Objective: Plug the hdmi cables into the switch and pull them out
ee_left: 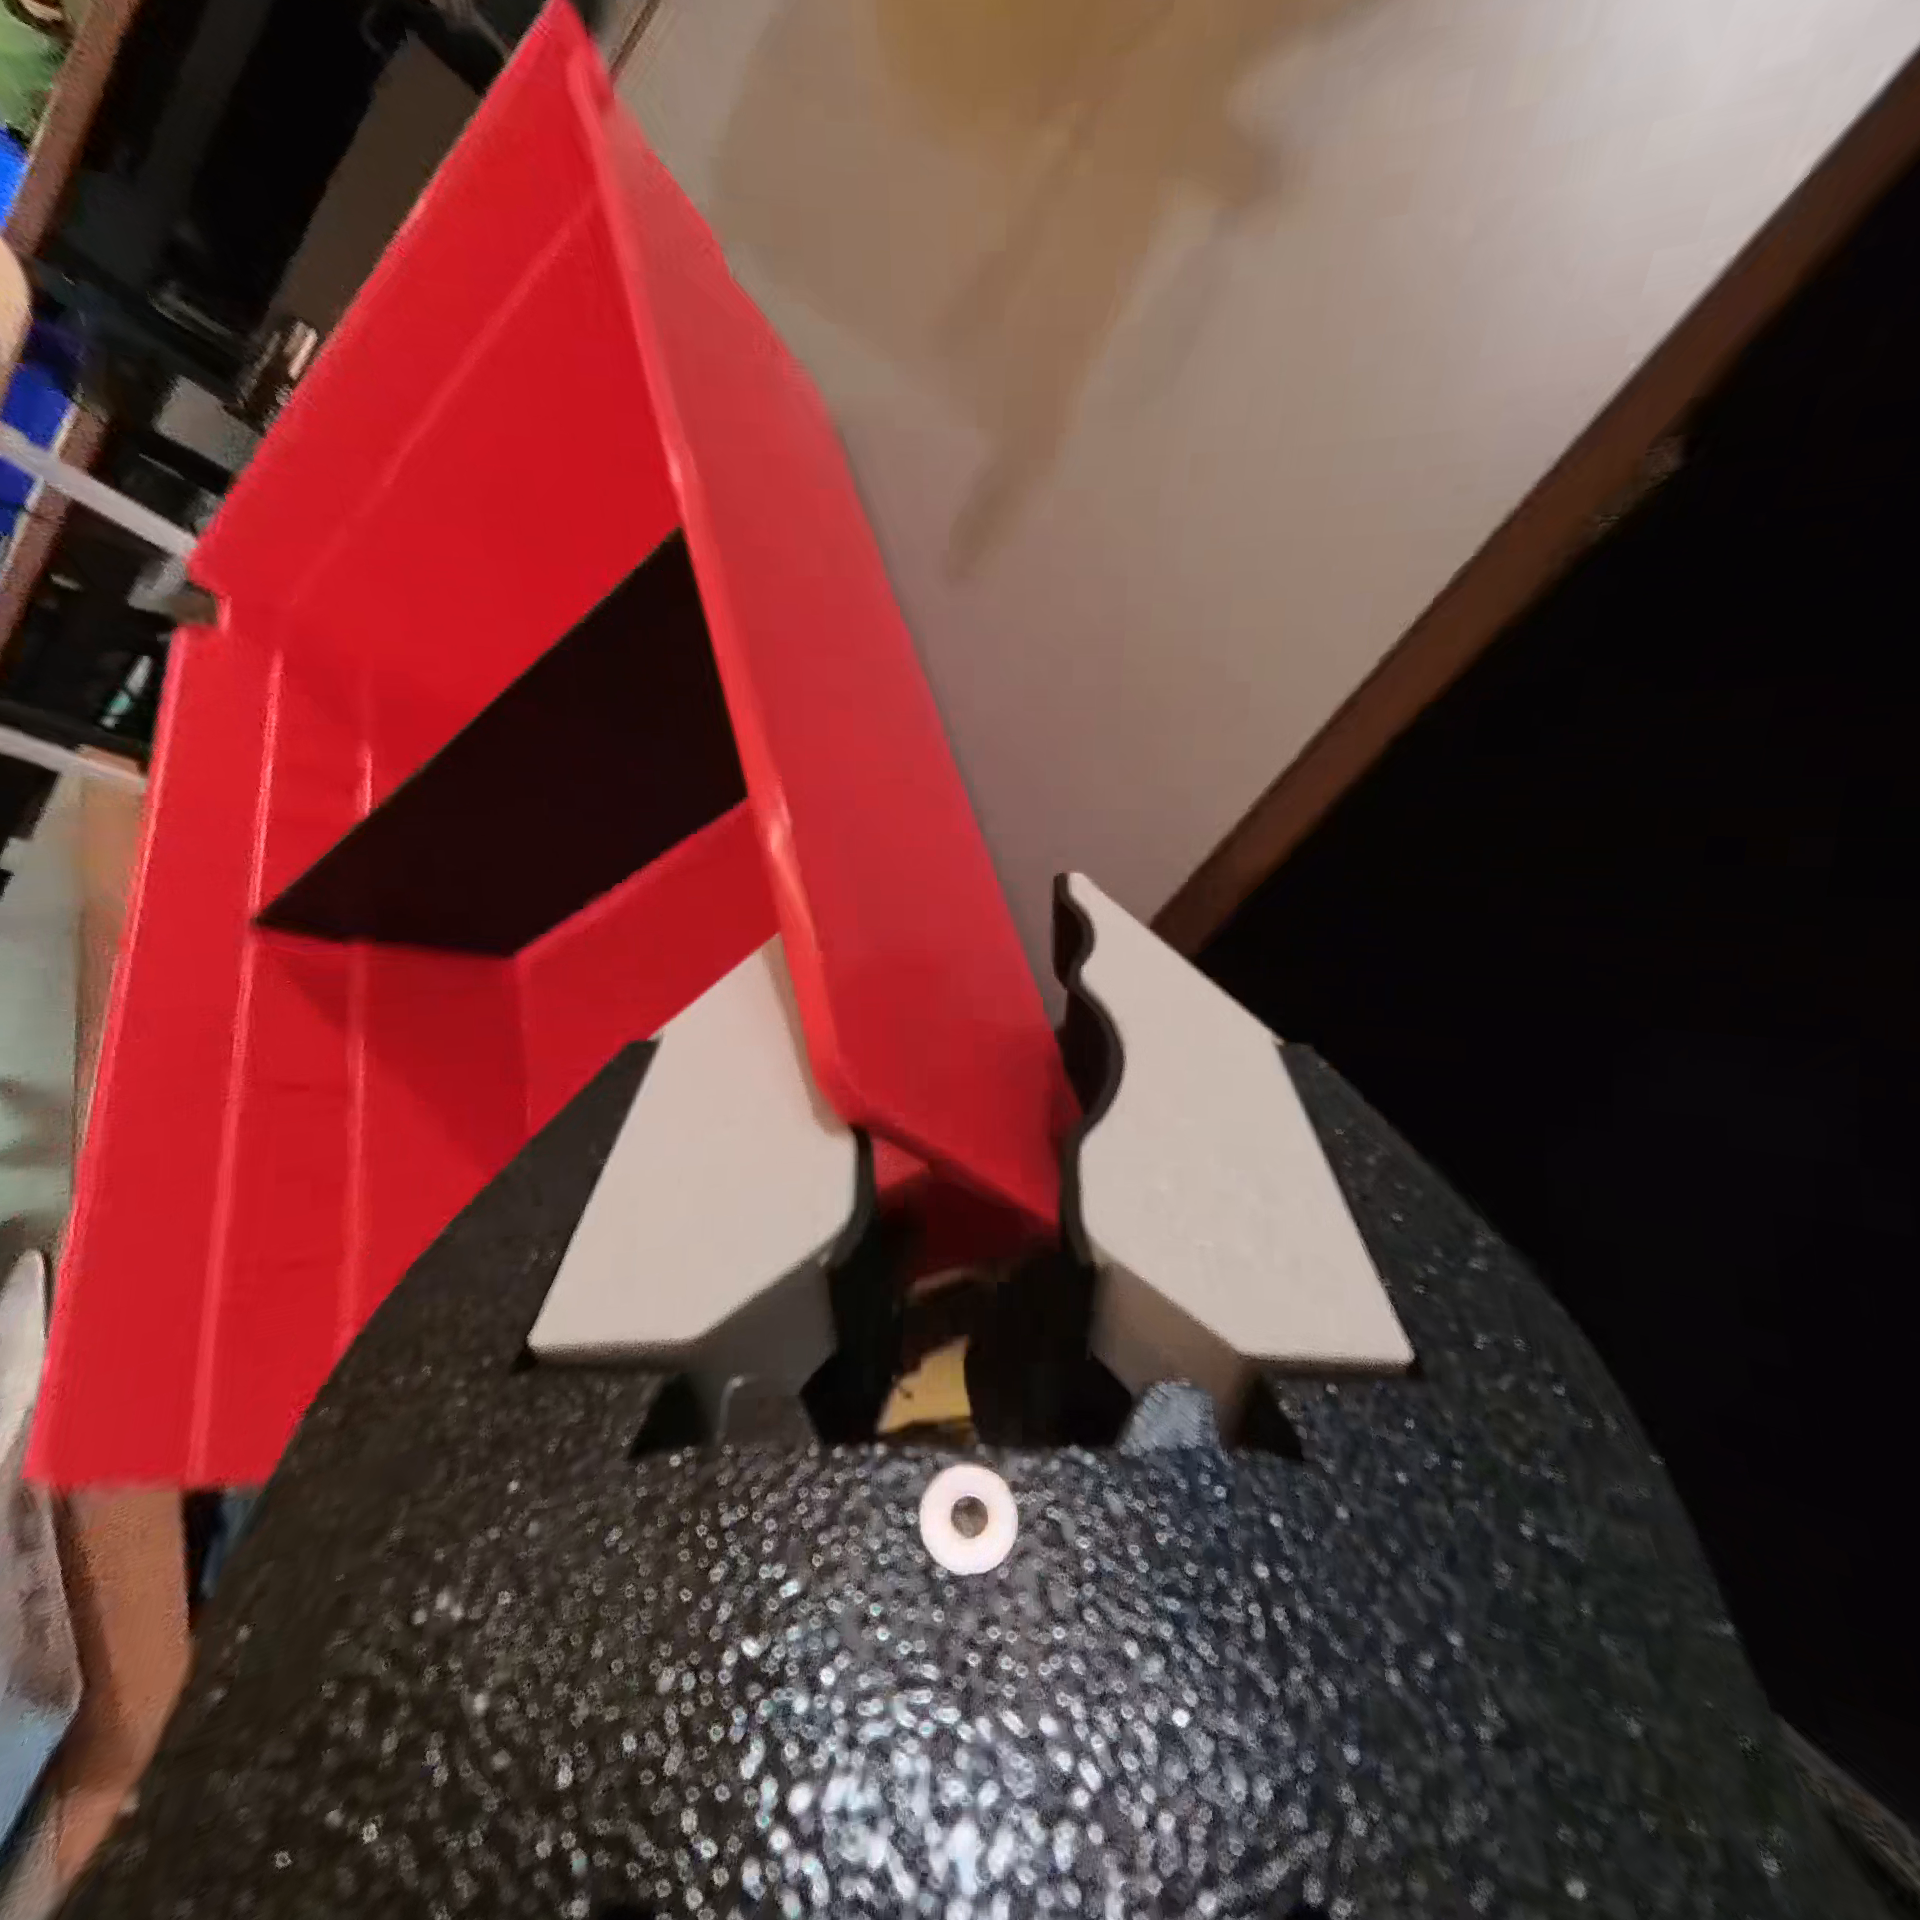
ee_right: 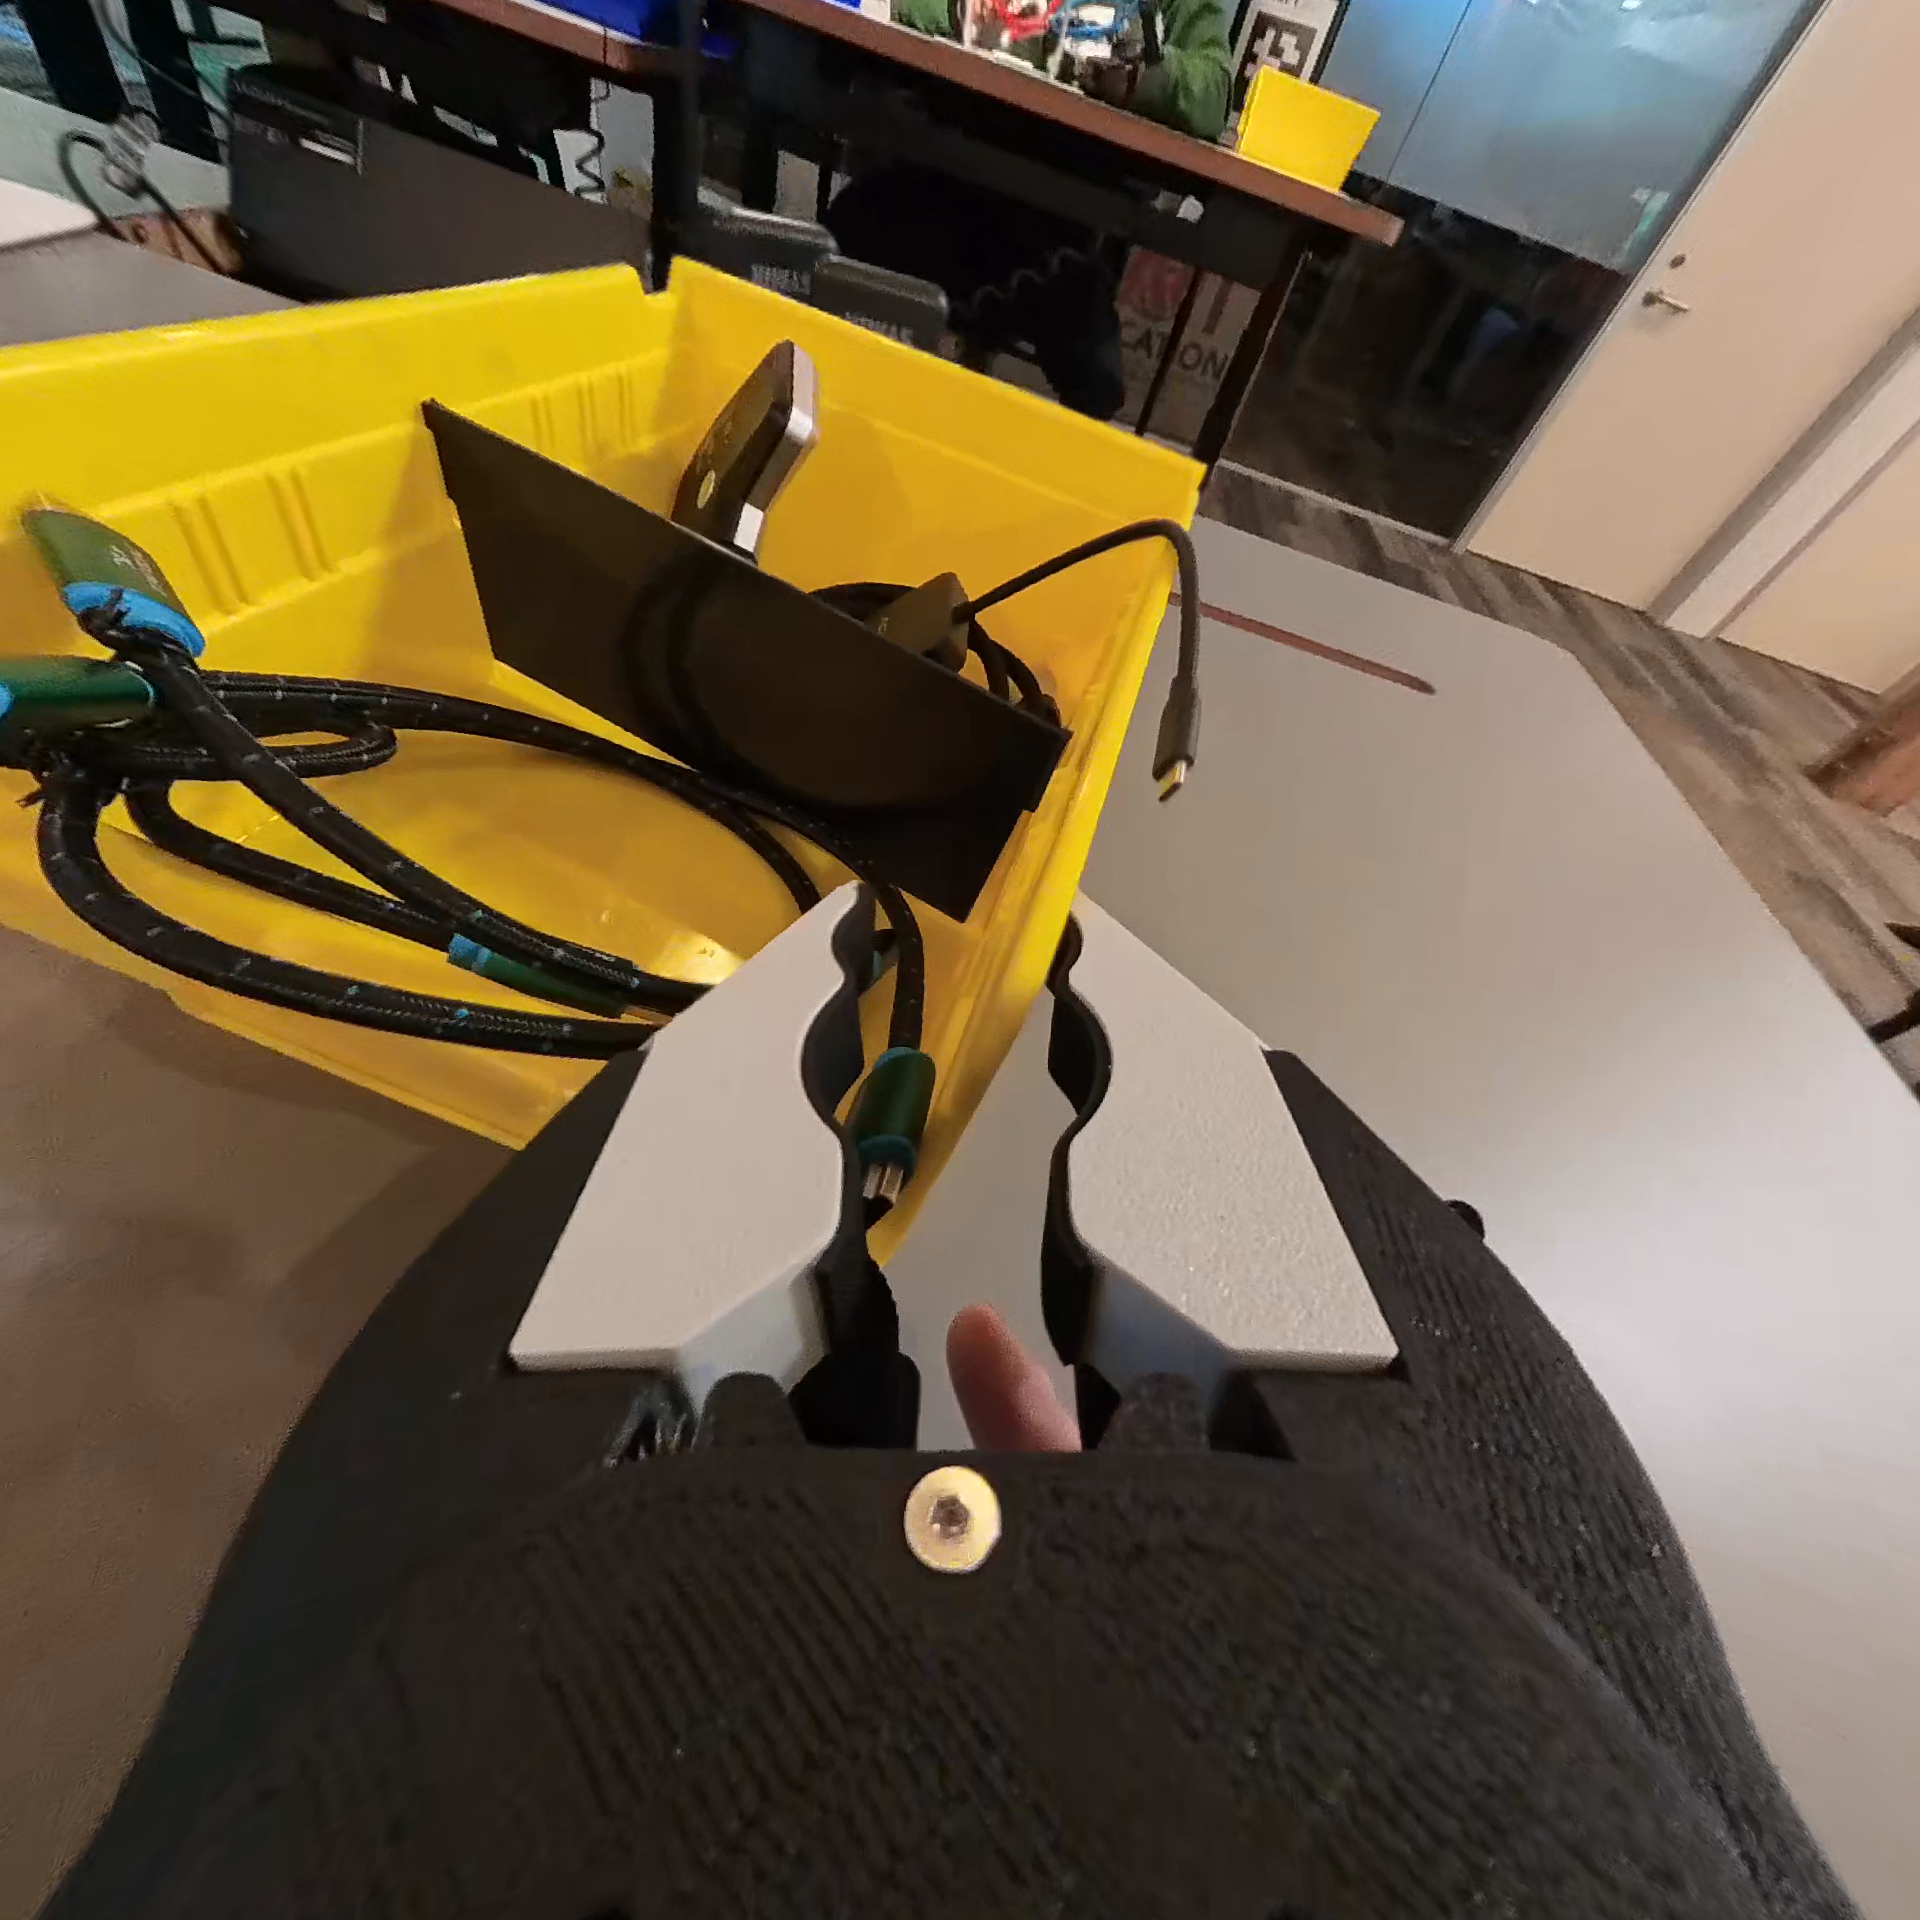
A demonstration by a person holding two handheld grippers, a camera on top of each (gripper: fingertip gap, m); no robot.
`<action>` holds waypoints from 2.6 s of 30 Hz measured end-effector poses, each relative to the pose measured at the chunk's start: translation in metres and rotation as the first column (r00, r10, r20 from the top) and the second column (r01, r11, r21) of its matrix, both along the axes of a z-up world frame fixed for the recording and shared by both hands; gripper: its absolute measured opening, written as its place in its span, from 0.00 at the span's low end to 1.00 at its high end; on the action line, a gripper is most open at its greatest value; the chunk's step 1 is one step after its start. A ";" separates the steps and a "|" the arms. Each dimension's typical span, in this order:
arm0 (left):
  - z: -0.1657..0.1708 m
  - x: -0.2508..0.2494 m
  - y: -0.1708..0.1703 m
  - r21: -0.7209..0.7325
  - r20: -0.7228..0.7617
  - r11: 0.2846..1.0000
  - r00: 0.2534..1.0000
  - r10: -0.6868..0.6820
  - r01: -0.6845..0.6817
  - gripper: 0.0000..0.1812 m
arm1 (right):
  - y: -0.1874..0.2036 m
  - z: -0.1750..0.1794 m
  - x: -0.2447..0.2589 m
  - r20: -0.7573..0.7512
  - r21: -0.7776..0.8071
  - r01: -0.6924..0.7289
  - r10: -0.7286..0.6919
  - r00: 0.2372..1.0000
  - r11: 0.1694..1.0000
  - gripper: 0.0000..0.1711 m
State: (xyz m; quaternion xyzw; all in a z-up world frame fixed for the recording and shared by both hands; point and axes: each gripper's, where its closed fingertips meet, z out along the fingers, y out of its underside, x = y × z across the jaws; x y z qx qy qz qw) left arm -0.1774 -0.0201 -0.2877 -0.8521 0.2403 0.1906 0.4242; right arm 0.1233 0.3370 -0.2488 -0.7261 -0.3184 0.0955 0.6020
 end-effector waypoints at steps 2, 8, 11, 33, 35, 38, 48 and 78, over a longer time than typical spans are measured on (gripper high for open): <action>0.004 -0.008 -0.019 -0.006 0.043 1.000 0.999 0.020 -0.020 0.07 | -0.003 0.000 -0.014 0.006 0.021 -0.004 0.003 1.000 1.000 0.18; 0.005 -0.008 -0.050 0.003 0.109 0.998 0.992 -0.065 0.065 0.06 | -0.007 0.000 -0.063 0.025 0.043 -0.028 0.027 0.999 0.999 0.19; 0.014 -0.009 -0.047 0.098 0.032 0.993 0.997 -0.073 0.069 0.11 | -0.005 0.000 -0.086 0.020 0.035 -0.033 0.033 0.999 0.999 0.19; 0.061 0.071 -0.071 -0.094 0.319 0.961 0.922 -0.218 0.260 0.02 | -0.021 0.087 -0.012 0.100 0.389 -0.080 0.044 0.994 0.918 0.20; 0.075 0.097 -0.069 -0.091 0.292 0.938 0.910 -0.295 0.334 0.02 | -0.018 0.113 0.027 0.021 0.406 -0.002 -0.007 1.000 0.914 0.19; 0.092 0.144 -0.050 -0.048 0.258 0.879 0.856 -0.447 0.474 0.02 | -0.016 0.149 0.082 -0.049 0.398 0.077 -0.063 0.997 0.914 0.19; 0.098 0.335 0.097 0.079 0.213 0.582 0.557 -0.803 0.809 0.02 | -0.060 0.209 0.304 -0.384 0.383 0.503 -0.361 0.850 0.775 0.16; 0.026 0.385 0.283 0.041 0.319 0.866 0.815 -0.484 0.499 0.35 | -0.001 0.150 0.259 -0.345 0.169 0.345 -0.272 0.898 0.923 0.19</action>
